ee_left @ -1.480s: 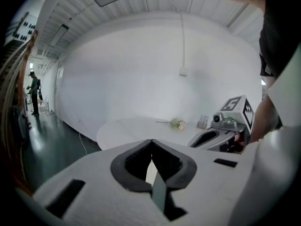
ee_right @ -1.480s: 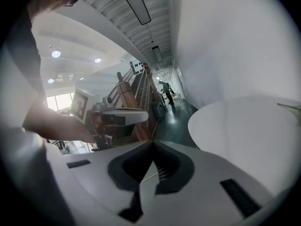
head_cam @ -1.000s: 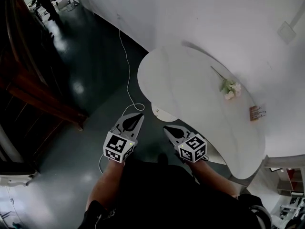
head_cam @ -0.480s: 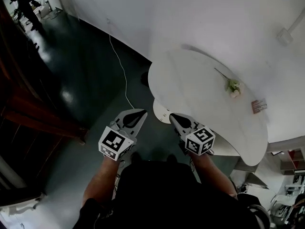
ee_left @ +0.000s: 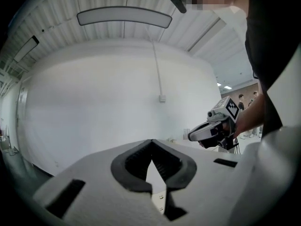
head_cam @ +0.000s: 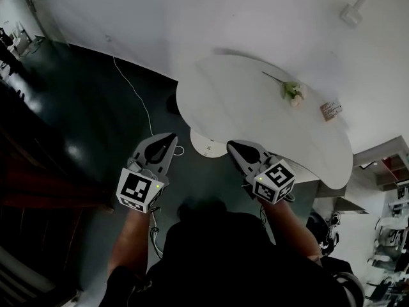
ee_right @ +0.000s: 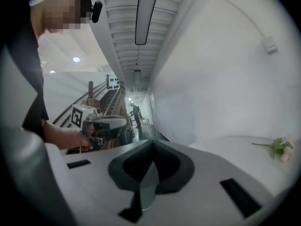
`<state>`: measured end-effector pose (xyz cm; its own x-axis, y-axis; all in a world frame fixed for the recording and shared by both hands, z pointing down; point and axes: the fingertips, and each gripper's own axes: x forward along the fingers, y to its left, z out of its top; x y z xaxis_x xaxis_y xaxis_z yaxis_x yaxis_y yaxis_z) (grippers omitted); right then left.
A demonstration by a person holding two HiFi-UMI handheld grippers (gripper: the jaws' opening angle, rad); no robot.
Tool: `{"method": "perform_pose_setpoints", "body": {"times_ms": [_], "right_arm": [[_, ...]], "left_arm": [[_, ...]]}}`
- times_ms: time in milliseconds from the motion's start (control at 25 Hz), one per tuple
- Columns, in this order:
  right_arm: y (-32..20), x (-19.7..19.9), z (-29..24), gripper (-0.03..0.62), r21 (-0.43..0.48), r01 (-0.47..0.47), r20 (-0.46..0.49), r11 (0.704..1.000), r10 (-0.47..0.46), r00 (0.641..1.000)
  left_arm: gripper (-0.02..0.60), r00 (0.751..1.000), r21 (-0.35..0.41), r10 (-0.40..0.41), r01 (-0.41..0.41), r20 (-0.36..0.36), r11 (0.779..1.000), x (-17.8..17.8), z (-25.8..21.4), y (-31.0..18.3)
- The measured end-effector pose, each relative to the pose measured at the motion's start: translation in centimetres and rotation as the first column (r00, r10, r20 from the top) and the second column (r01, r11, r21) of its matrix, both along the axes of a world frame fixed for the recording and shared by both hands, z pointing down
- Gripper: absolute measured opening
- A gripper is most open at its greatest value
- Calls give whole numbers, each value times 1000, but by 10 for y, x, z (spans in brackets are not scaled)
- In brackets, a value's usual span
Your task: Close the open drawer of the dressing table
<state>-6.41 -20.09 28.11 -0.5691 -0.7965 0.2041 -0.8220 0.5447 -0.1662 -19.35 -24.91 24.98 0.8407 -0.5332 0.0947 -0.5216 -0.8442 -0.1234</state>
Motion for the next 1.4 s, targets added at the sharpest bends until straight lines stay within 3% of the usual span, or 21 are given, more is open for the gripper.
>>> {"method": "perform_pose_setpoints", "body": {"times_ms": [160, 320, 560, 720, 1400], "right_arm": [[13, 36, -1, 6, -9, -33, 21, 999, 33, 999], [13, 69, -11, 5, 21, -75, 54, 997, 74, 996], [8, 111, -32, 5, 117, -148, 15, 982, 147, 989], [12, 121, -32, 3, 133, -139, 13, 981, 138, 990], [21, 103, -18, 3, 111, -97, 3, 989, 98, 995]], "left_arm": [[8, 994, -56, -91, 88, -53, 995, 11, -2, -11], [8, 977, -42, -182, 178, -113, 983, 8, -21, -27], [9, 981, -52, -142, 136, -132, 989, 44, -26, -27], [9, 985, -65, -118, 110, -124, 992, 66, -21, -20], [9, 996, -145, -69, 61, -52, 988, 80, 12, 6]]}}
